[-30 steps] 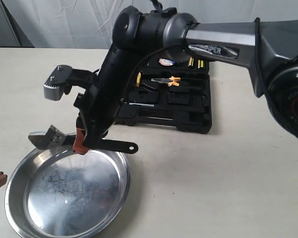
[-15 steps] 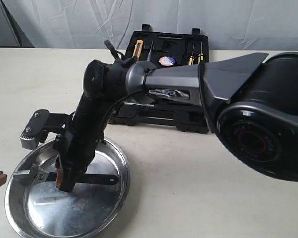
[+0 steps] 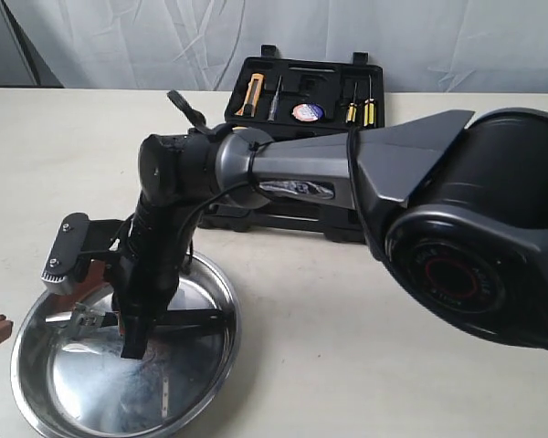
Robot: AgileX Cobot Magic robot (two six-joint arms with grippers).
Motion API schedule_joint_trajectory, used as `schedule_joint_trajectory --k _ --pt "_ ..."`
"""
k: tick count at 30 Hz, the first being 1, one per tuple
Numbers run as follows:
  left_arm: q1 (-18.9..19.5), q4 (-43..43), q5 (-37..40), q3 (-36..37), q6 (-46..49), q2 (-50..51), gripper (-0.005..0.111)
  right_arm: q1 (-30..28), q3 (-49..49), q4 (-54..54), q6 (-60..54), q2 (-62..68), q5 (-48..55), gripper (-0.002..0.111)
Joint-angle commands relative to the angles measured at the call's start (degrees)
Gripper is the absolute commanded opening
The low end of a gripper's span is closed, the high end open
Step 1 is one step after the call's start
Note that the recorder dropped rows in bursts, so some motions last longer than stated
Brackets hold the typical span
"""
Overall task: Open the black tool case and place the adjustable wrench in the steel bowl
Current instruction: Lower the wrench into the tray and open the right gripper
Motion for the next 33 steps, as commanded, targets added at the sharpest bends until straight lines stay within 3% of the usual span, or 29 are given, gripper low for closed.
schedule_joint_trajectory --k 1,9,16,33 --pt "-0.2 -1.1 -0.8 0.1 0.0 -0.5 0.0 0.3 0.1 -2.5 0.5 -0.5 -1.2 -0.001" --pt "-0.2 -1.1 -0.8 0.1 0.0 -0.5 0.0 0.4 0.1 -2.6 0.9 -0.5 -1.1 0.001" --pt "-0.2 -1.1 -0.8 0.1 0.0 -0.5 0.0 0.4 0.1 -4.9 1.2 -0.5 0.4 0.032" --pt "-0.2 -1.1 -0.8 0.1 0.0 -0.5 0.0 0.4 -0.1 -5.1 1.2 -1.4 3.4 0.032"
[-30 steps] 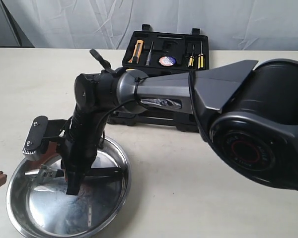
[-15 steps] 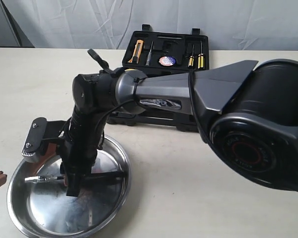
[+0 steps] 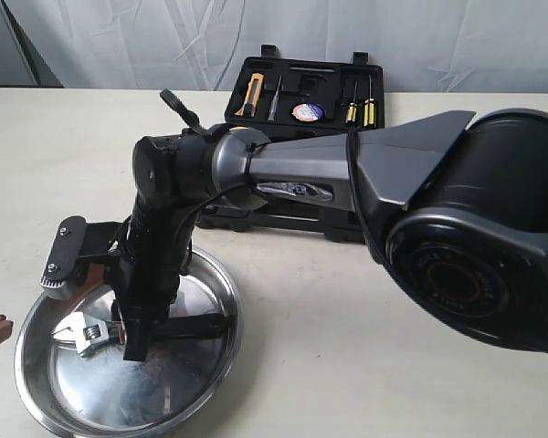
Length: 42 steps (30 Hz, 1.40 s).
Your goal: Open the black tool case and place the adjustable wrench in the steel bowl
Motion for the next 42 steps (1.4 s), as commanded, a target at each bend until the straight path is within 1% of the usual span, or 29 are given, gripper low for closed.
schedule_joint_trajectory --k 1,6,8,10,12,13,15,17,20,25,28,31,33,39,42 --pt "-0.2 -1.1 -0.8 0.1 0.0 -0.5 0.0 -0.2 -0.1 -1.8 0.0 -1.7 3.0 0.032" --pt "-0.2 -1.1 -0.8 0.1 0.0 -0.5 0.0 -0.8 -0.1 -4.7 1.5 -5.8 2.5 0.032" --pt "-0.2 -1.0 -0.8 0.1 0.0 -0.5 0.0 -1.6 -0.1 -5.7 3.6 -7.8 1.7 0.03" --pt "-0.2 -0.1 -0.8 0.1 0.0 -0.5 0.0 -3.5 -0.1 -5.7 5.2 -9.7 1.6 0.021" --pt "-0.2 4.4 -0.8 0.1 0.0 -1.0 0.0 -5.9 -0.1 -5.2 6.4 -11.8 1.7 0.005" --pt "-0.2 7.1 -0.8 0.1 0.0 -1.6 0.0 -7.4 -0.1 -4.1 7.2 -12.7 1.7 0.0" --pt "-0.2 9.8 -0.8 0.1 0.0 -2.9 0.0 -10.5 -0.1 -0.6 7.7 -14.1 2.3 0.0" --pt "-0.2 8.9 -0.8 0.1 0.0 -4.6 0.0 -14.0 -0.1 5.4 7.9 -15.3 4.0 0.0" --pt "-0.2 8.1 -0.8 0.1 0.0 -7.1 0.0 -18.5 0.6 11.0 7.9 -17.6 6.3 0.0" --pt "-0.2 8.1 -0.8 0.1 0.0 -8.9 0.0 -23.4 5.3 11.2 9.4 -24.4 5.0 -0.001" --pt "-0.2 8.1 -0.6 0.1 0.0 -8.9 0.0 -25.7 10.6 11.0 10.4 -30.7 4.0 -0.001" --pt "-0.2 8.1 -0.6 0.1 0.0 -8.9 0.0 -27.2 19.2 10.9 10.7 -39.2 0.4 -0.001" --pt "-0.2 8.2 -0.6 0.1 0.0 -8.9 0.0 -27.8 27.1 10.7 11.7 -45.1 -5.0 -0.001" --pt "-0.2 8.2 -0.5 0.1 0.0 -8.9 0.0 -28.2 50.7 8.5 22.3 -65.9 -27.5 -0.001" --pt "-0.2 8.2 -0.5 0.1 0.0 -8.9 0.0 -28.2 59.1 9.0 29.1 -75.4 -35.7 -0.001"
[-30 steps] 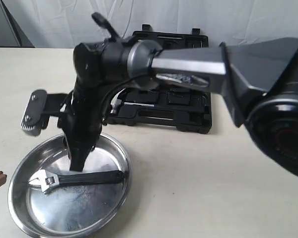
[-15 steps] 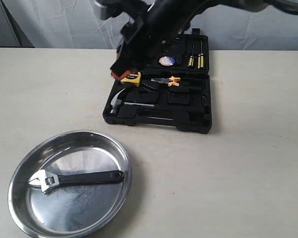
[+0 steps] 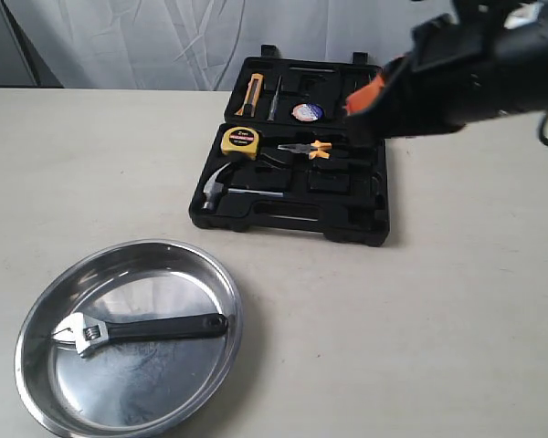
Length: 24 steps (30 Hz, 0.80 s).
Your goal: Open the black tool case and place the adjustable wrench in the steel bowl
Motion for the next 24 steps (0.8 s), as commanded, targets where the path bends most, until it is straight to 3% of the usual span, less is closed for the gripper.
schedule_joint_trajectory --k 1,8,19,21,24 --pt "-0.2 -0.1 -0.4 0.1 0.0 -0.4 0.0 -0.3 12.4 0.2 10.3 -13.1 -12.6 -0.001" --pt "-0.2 -0.1 -0.4 0.1 0.0 -0.4 0.0 -0.3 18.4 3.3 12.3 -23.5 -8.8 -0.001" --pt "-0.2 -0.1 -0.4 0.1 0.0 -0.4 0.0 -0.3 18.3 -8.4 12.1 -29.4 -11.2 -0.001" --pt "-0.2 -0.1 -0.4 0.1 0.0 -0.4 0.0 -2.8 18.3 -11.3 12.1 -32.0 -11.2 -0.001" --pt "-0.2 -0.1 -0.4 0.1 0.0 -0.4 0.0 -11.4 18.3 -11.3 12.4 -36.1 -9.5 -0.001"
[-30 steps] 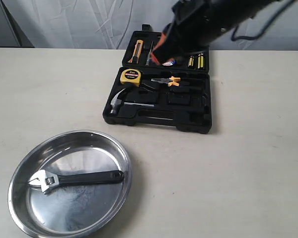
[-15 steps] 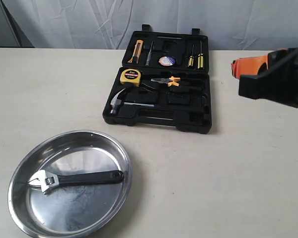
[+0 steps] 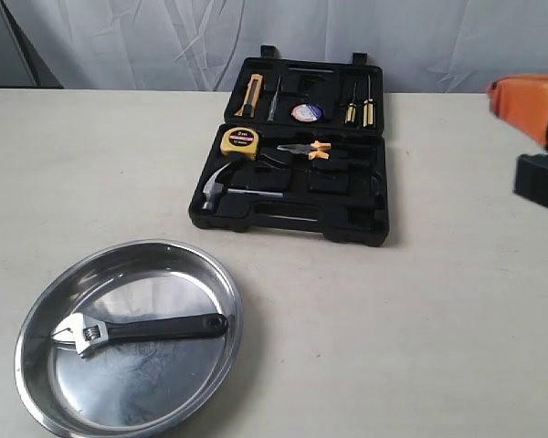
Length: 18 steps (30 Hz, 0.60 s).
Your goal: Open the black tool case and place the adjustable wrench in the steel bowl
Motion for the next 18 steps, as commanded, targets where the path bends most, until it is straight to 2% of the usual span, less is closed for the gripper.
schedule_joint_trajectory --k 1,4,5,7,10,15,18 --pt "-0.2 -0.2 -0.4 0.1 0.0 -0.4 0.0 -12.7 0.7 -1.0 0.7 -6.3 1.2 -0.001" --pt "-0.2 -0.2 -0.4 0.1 0.0 -0.4 0.0 -24.1 3.2 -0.9 3.2 -10.9 1.0 -0.001" --pt "-0.2 -0.2 -0.4 0.1 0.0 -0.4 0.0 -29.9 5.1 -0.9 4.3 -13.8 1.5 -0.001" --pt "-0.2 -0.2 -0.4 0.1 0.0 -0.4 0.0 -35.4 7.3 -0.9 4.3 -15.6 4.4 -0.001" --pt "-0.2 -0.2 -0.4 0.1 0.0 -0.4 0.0 -36.9 9.0 -0.9 4.3 -15.9 8.4 -0.001" --pt "-0.2 -0.4 -0.4 0.1 0.0 -0.4 0.0 -36.7 17.5 1.1 4.6 -21.1 6.9 -0.001" --pt "-0.2 -0.2 -0.4 0.1 0.0 -0.4 0.0 -35.2 22.2 -3.2 10.9 -27.1 6.8 -0.001"
